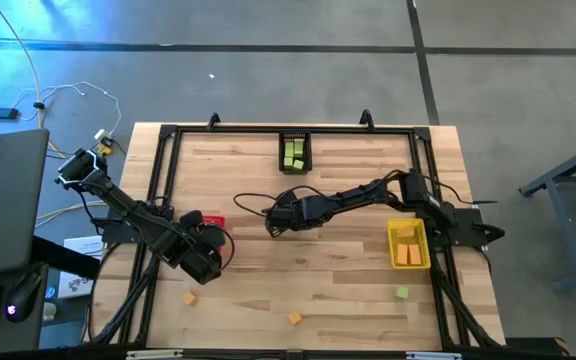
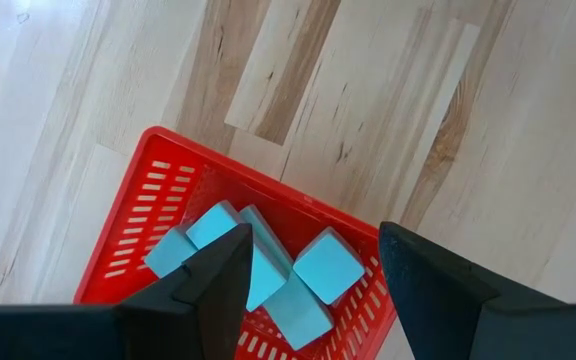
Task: Sort & place blocks by color
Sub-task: Put the blue block into the red bin
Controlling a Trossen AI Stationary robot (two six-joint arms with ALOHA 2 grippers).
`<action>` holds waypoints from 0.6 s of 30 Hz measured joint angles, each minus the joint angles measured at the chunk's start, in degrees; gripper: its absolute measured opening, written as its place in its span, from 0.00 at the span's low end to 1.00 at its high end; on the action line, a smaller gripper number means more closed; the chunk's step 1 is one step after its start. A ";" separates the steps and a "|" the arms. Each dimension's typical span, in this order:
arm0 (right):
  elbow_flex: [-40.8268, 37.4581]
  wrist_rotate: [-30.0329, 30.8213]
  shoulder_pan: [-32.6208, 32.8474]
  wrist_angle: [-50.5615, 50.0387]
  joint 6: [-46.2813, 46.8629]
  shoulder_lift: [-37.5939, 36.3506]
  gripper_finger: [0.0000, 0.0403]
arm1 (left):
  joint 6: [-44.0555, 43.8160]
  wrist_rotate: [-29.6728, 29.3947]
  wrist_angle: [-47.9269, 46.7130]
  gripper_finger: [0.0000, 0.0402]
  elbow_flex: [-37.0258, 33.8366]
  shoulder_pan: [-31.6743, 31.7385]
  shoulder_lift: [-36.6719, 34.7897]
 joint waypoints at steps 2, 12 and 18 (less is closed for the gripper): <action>0.00 -0.06 0.00 0.07 -0.03 0.21 0.57 | 0.01 0.00 0.00 0.51 0.00 0.00 0.00; 0.10 -0.40 0.52 -0.80 -4.05 0.31 0.26 | 0.05 0.00 0.01 0.51 0.00 0.00 0.00; 0.09 -0.57 1.43 0.40 -7.43 0.35 0.24 | 3.00 0.22 0.01 0.51 0.00 0.00 0.00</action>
